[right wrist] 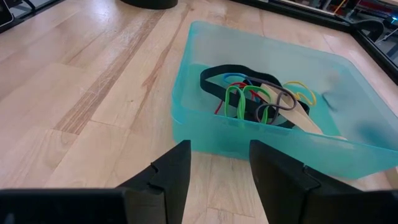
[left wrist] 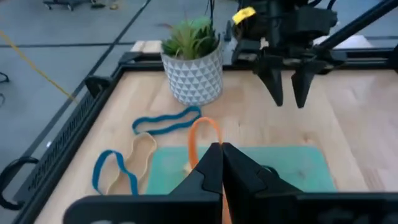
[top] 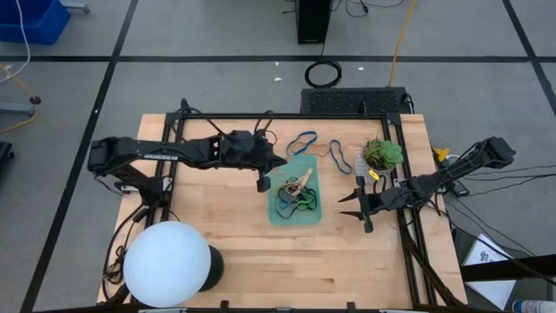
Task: Pick and place rubber bands into bin
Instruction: Put the orange rubber band into the green bin
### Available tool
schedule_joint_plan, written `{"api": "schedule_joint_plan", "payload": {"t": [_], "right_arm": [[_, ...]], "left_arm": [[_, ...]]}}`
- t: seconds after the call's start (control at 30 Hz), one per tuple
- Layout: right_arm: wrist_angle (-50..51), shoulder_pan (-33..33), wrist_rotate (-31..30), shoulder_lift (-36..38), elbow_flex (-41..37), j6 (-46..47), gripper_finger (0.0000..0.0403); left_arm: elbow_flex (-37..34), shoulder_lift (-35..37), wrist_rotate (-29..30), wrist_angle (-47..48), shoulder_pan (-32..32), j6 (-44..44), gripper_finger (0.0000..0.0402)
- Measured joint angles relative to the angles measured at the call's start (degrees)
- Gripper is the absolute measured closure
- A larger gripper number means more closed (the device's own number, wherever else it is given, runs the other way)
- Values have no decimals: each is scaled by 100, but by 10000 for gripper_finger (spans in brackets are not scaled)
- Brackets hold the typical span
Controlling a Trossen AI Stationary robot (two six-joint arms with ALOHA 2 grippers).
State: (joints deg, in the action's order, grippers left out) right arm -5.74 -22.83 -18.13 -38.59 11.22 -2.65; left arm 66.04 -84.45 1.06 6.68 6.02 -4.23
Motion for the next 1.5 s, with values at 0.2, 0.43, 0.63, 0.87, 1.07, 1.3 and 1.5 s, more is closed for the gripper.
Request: {"api": "schedule_joint_plan", "payload": {"t": [0.2,0.43,0.63,0.87,1.07,1.3,1.5], "right_arm": [[0,0,0,0,0,2,245],[-5,1,9,-11,2,44,245],[-2,1,9,-12,2,40,245],[0,1,4,-11,2,37,245],[-2,0,2,-11,2,28,245],[0,1,2,-11,2,34,245],[0,2,2,-11,2,39,245]], "left_arm": [[10,-558,-5,-215,-103,-17,395],[-2,-1456,-9,-214,-85,19,396],[3,-2031,-9,-230,-81,34,396],[2,-2410,19,-235,-81,182,382],[2,-2421,48,-292,-81,190,377],[2,-2419,50,-492,-87,195,376],[2,-2419,341,-649,-92,195,370]]}}
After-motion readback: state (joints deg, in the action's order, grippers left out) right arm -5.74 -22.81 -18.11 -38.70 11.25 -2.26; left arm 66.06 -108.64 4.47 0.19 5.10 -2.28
